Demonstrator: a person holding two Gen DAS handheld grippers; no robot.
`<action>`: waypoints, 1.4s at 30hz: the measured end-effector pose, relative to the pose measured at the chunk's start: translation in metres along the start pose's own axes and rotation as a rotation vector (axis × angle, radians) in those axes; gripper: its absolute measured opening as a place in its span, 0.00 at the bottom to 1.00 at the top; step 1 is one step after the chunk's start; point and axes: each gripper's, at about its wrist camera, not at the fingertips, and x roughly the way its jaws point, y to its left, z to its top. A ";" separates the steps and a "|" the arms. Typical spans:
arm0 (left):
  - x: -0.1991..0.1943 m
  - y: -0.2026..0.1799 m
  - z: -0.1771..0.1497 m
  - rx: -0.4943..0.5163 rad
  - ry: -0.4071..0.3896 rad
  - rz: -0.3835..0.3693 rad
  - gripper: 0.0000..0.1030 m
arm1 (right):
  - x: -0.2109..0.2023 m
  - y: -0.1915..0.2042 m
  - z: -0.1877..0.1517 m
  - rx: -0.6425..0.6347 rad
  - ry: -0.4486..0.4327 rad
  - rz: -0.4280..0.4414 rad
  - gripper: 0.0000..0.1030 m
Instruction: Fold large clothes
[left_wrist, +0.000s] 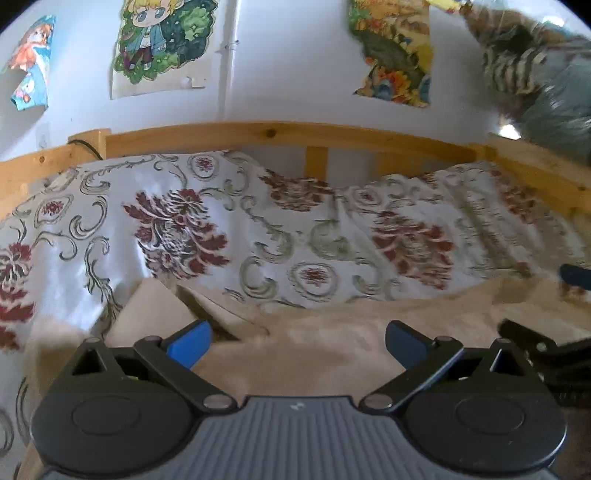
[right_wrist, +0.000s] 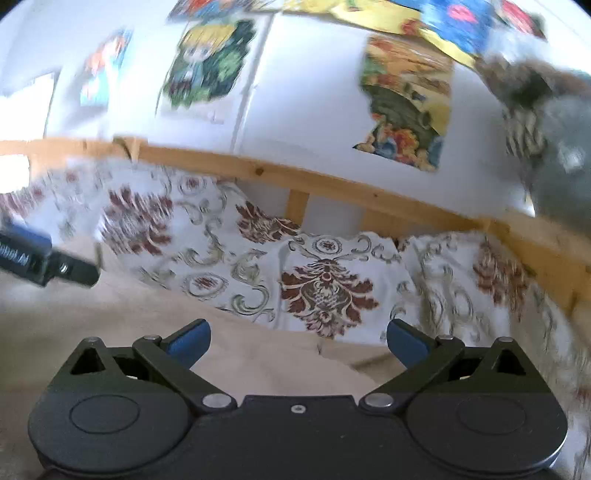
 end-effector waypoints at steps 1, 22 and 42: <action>0.014 0.003 -0.002 -0.007 0.017 0.030 0.99 | 0.011 0.005 -0.002 -0.036 0.023 -0.021 0.98; -0.032 0.067 -0.039 -0.206 0.110 0.012 0.99 | -0.076 -0.110 -0.061 0.373 0.143 -0.156 0.99; -0.063 0.103 -0.047 -0.234 0.169 0.133 0.99 | -0.052 -0.088 -0.069 0.279 0.128 -0.156 0.99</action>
